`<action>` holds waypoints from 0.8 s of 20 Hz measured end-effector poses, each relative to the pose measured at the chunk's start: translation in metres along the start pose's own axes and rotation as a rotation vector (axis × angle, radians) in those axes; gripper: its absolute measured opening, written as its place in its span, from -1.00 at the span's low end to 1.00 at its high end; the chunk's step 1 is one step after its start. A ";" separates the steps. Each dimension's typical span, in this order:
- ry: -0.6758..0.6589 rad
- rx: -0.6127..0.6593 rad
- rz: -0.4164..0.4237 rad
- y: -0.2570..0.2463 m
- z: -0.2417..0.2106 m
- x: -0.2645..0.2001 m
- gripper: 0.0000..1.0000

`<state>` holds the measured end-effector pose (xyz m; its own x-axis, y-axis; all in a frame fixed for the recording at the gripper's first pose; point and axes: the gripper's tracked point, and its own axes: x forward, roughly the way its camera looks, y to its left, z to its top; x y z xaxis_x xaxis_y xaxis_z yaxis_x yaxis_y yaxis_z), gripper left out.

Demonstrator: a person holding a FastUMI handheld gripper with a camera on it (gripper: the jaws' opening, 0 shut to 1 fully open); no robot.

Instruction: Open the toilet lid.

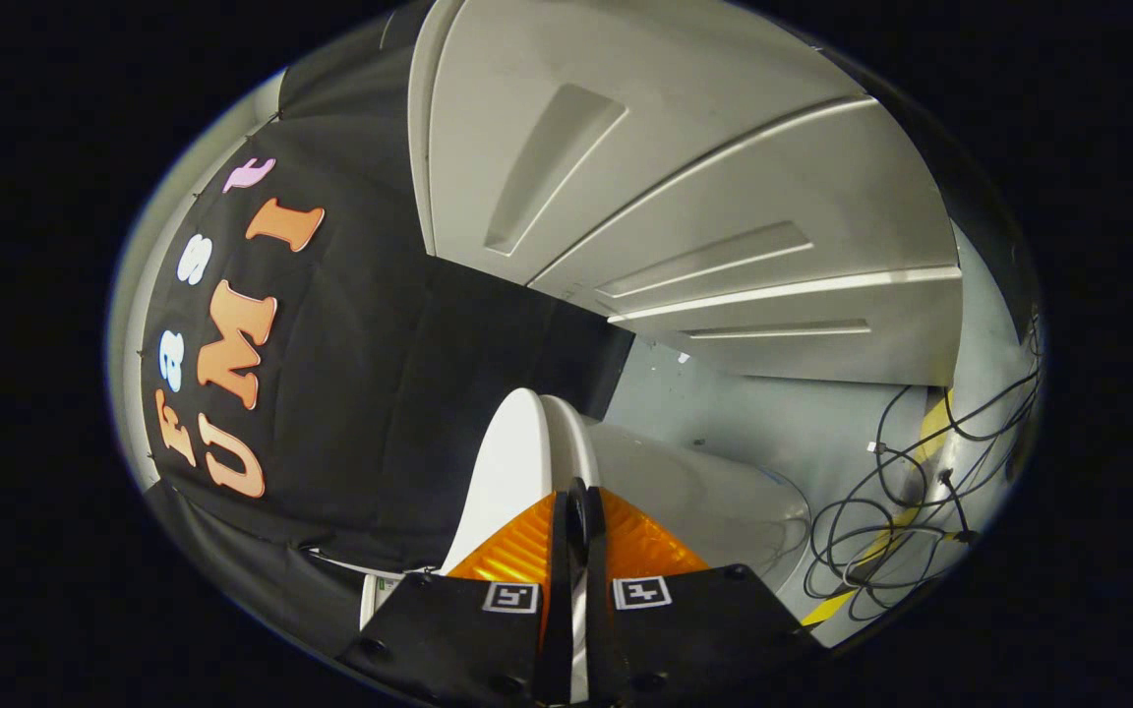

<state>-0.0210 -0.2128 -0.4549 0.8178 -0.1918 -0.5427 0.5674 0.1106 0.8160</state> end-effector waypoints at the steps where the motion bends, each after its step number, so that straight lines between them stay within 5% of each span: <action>1: -0.022 -0.017 0.001 0.004 0.002 0.000 -0.73; 16: -0.185 -0.325 0.111 0.170 0.025 -0.035 -0.83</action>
<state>0.0448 -0.2115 -0.2924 0.8614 -0.3309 -0.3853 0.5019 0.4381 0.7458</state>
